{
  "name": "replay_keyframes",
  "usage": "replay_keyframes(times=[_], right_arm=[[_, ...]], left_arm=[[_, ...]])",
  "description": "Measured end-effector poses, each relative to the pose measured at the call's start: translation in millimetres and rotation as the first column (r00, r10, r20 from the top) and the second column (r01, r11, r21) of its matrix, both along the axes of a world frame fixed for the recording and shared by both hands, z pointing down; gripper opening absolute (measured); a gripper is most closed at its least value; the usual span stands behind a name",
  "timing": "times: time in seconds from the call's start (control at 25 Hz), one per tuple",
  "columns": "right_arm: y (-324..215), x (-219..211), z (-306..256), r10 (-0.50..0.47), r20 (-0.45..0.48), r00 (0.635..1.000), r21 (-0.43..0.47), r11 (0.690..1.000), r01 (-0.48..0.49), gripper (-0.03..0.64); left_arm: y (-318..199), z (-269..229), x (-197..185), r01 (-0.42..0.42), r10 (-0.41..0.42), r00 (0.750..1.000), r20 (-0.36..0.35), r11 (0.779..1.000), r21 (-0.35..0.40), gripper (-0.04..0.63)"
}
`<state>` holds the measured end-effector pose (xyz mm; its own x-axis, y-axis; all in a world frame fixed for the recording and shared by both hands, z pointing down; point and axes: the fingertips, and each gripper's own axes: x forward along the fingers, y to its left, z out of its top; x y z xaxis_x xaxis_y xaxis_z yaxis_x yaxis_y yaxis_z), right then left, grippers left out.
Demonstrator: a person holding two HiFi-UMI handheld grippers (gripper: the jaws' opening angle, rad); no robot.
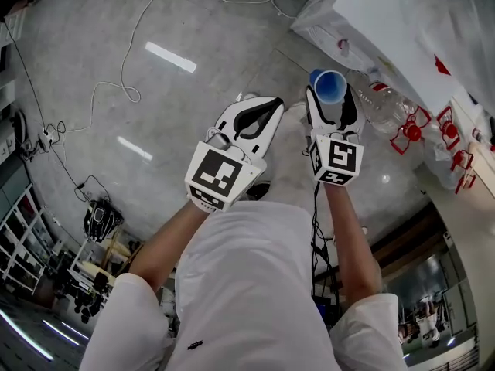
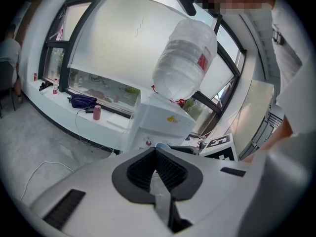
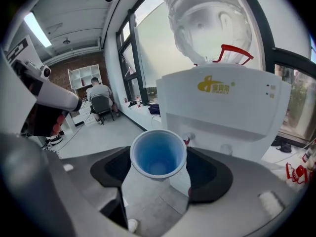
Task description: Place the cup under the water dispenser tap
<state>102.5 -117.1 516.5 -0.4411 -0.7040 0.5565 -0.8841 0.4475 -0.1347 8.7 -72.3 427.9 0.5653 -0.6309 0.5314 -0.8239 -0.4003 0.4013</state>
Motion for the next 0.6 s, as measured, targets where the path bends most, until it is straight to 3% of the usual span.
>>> replay_keyframes(times=[0.6], right_arm=[[-20.2, 6.9, 81.9, 0.001, -0.065, 0.998, -0.022, 1.000, -0.002, 0.362]], left_arm=[[-1.3, 63.0, 7.4, -0.032, 0.033, 0.999, 0.029, 0.999, -0.027, 0.000]])
